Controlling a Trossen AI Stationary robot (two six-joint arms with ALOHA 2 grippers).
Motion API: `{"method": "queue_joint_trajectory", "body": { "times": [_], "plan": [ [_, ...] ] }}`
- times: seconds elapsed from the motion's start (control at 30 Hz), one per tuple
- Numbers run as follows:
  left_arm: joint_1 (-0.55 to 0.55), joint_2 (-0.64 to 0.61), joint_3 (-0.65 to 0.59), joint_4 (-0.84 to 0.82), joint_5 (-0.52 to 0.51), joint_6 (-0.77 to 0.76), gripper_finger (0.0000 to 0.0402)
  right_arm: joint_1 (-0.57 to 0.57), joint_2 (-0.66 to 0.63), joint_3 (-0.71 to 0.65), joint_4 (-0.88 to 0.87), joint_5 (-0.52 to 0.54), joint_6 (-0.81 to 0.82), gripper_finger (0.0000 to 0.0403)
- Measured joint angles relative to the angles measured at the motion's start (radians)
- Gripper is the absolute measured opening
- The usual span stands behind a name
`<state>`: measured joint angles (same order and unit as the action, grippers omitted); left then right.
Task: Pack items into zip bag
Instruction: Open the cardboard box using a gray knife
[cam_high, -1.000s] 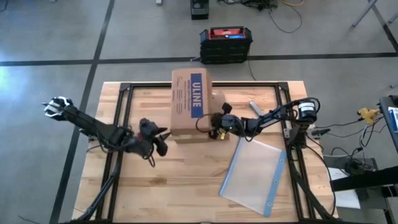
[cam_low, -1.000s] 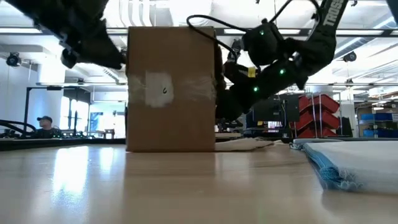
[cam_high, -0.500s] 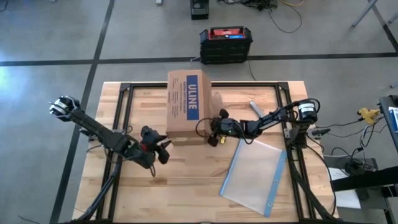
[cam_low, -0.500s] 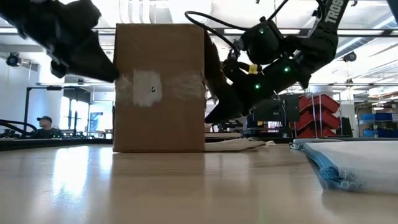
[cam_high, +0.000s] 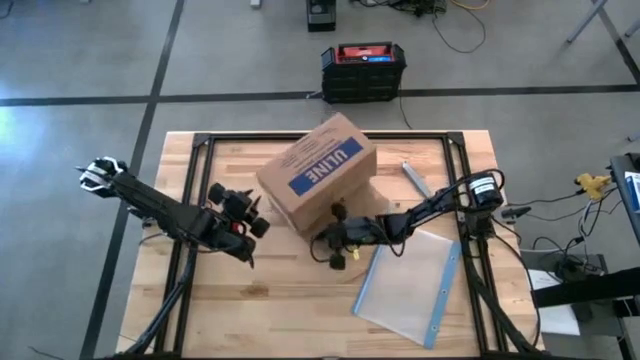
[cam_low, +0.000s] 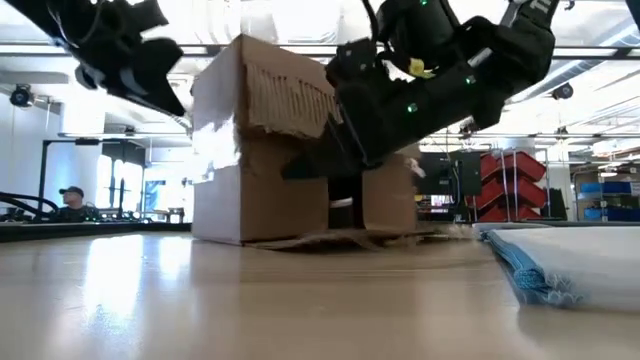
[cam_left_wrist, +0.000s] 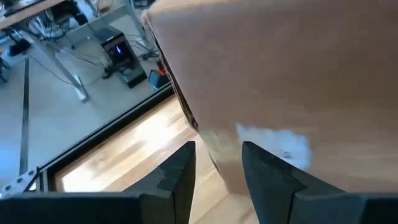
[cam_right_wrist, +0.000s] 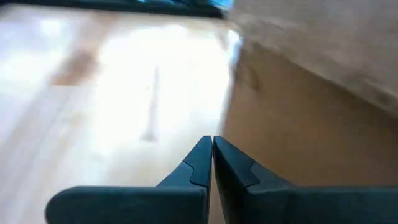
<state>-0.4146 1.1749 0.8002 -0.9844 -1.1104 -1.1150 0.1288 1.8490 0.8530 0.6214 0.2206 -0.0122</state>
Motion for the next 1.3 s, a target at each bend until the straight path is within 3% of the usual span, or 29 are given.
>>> {"method": "queue_joint_trajectory", "body": {
  "times": [0.13, 0.27, 0.33, 0.43, 0.63, 0.8, 1.1, 1.2, 1.3],
  "plan": [
    [-0.01, -0.022, 0.015, 0.019, 0.029, -0.003, 0.0117, 0.001, -0.091, -0.039, -0.109, 0.099, 0.023, 0.0],
    [-0.02, 0.01, -0.041, 0.154, 0.034, 0.005, 0.0117, -0.003, -0.149, -0.098, -0.175, 0.343, 0.031, 0.0],
    [-0.021, 0.043, -0.078, 0.245, 0.036, 0.005, 0.0117, -0.018, -0.156, -0.115, -0.162, 0.453, 0.028, 0.0],
    [-0.02, 0.097, -0.129, 0.37, 0.037, 0.006, 0.0117, -0.054, -0.122, -0.128, -0.054, 0.479, 0.044, 0.0],
    [-0.011, 0.227, -0.177, 0.496, 0.012, 0.005, 0.0117, -0.089, 0.012, -0.127, 0.293, 0.339, 0.048, 0.0],
    [0.028, 0.285, -0.176, 0.486, -0.001, -0.005, 0.0117, -0.087, 0.055, -0.074, 0.341, 0.056, 0.096, 0.0],
    [0.063, 0.186, -0.133, 0.352, 0.035, 0.047, 0.0117, -0.066, 0.032, -0.058, 0.321, -0.18, 0.113, 0.0],
    [0.063, 0.126, -0.097, 0.378, 0.08, 0.126, 0.0117, -0.06, 0.031, -0.053, 0.326, -0.342, 0.105, 0.0],
    [0.059, 0.074, -0.077, 0.371, 0.175, 0.237, 0.0117, -0.058, 0.034, -0.049, 0.323, -0.353, 0.085, 0.0]
  ]
}}
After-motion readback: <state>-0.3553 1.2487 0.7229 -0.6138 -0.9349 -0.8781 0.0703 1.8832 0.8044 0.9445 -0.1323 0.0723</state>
